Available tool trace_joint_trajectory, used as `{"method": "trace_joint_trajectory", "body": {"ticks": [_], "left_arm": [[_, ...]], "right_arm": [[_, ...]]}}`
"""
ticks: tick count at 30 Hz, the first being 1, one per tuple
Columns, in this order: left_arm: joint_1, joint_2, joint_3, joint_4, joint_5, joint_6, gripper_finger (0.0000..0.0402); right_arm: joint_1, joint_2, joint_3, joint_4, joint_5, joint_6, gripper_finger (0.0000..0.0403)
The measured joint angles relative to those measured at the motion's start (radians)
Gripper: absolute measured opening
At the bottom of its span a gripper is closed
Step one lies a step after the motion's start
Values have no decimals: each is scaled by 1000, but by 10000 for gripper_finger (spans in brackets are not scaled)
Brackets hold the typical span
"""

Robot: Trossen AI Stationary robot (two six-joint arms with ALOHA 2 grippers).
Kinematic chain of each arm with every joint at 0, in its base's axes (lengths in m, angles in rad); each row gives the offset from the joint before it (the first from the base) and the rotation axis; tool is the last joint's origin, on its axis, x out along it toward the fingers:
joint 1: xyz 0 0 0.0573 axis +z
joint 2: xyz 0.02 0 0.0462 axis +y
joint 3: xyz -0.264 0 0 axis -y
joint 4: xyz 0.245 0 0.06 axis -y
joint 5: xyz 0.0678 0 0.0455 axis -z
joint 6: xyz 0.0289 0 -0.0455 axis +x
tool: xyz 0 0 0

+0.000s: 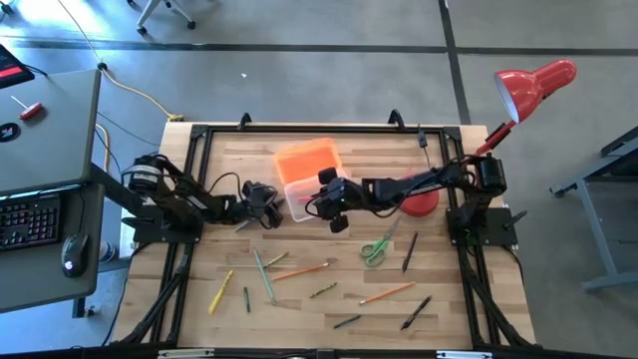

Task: Pick & place school supplies into a supply box
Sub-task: Put the blue pencil into the orange supply box

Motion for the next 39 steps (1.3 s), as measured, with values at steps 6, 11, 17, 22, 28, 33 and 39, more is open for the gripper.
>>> {"method": "trace_joint_trajectory", "body": {"ticks": [6, 11, 17, 22, 28, 33, 39], "left_arm": [[-46, 2, -37, 27, -36, -98, 117], [-48, 2, -38, 16, -64, -111, 50], [-51, 49, -41, 73, -109, -177, 62], [-54, 110, -44, 168, -138, -195, 143], [-55, 140, -44, 216, -160, -174, 159], [-64, 141, -44, 196, -173, -191, 111], [-96, 142, -42, 170, -200, -217, 59]], "right_arm": [[-13, 0, 0, -1, -4, 1, 83], [-13, 0, 0, -7, -4, 10, 83], [13, 0, 0, -24, -4, 76, 83], [60, 0, 0, -51, -3, 79, 83], [121, 0, 0, -51, 17, 78, 83], [148, 0, 0, -53, 48, 69, 83], [154, 0, 0, -53, 99, 53, 83]]}}
